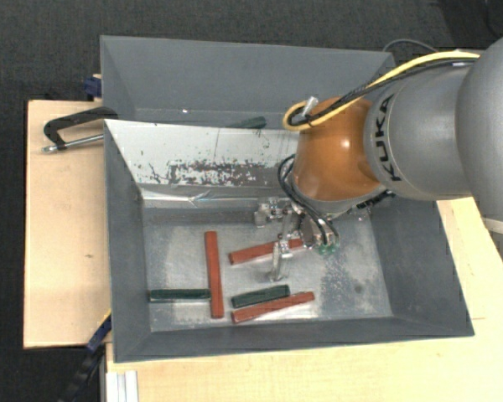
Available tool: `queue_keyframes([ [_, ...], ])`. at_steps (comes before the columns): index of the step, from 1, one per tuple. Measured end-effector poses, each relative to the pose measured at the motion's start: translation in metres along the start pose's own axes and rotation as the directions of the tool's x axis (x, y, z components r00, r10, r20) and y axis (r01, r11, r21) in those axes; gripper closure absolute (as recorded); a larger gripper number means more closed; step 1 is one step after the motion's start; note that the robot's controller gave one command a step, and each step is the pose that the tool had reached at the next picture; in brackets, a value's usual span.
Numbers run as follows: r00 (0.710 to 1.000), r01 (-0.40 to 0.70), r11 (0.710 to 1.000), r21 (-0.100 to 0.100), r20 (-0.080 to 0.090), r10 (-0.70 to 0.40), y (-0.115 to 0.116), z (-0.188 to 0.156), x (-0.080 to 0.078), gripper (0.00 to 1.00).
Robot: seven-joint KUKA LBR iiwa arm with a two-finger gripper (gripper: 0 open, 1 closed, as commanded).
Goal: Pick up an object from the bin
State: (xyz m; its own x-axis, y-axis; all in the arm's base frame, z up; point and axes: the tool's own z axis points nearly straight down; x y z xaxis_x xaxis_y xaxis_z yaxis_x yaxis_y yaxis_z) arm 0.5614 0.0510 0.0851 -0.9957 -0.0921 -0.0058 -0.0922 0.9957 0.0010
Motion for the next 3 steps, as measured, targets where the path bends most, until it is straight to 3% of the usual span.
queue_keyframes([
  [1,0.999,0.037,0.999,0.0,0.004,-0.037,0.0,0.036,-0.001,0.0],
  [2,0.998,-0.068,0.998,-0.001,0.001,0.068,0.008,0.013,0.003,0.0],
  [3,0.992,0.125,0.992,-0.001,-0.004,-0.125,0.01,0.014,0.013,0.0],
])
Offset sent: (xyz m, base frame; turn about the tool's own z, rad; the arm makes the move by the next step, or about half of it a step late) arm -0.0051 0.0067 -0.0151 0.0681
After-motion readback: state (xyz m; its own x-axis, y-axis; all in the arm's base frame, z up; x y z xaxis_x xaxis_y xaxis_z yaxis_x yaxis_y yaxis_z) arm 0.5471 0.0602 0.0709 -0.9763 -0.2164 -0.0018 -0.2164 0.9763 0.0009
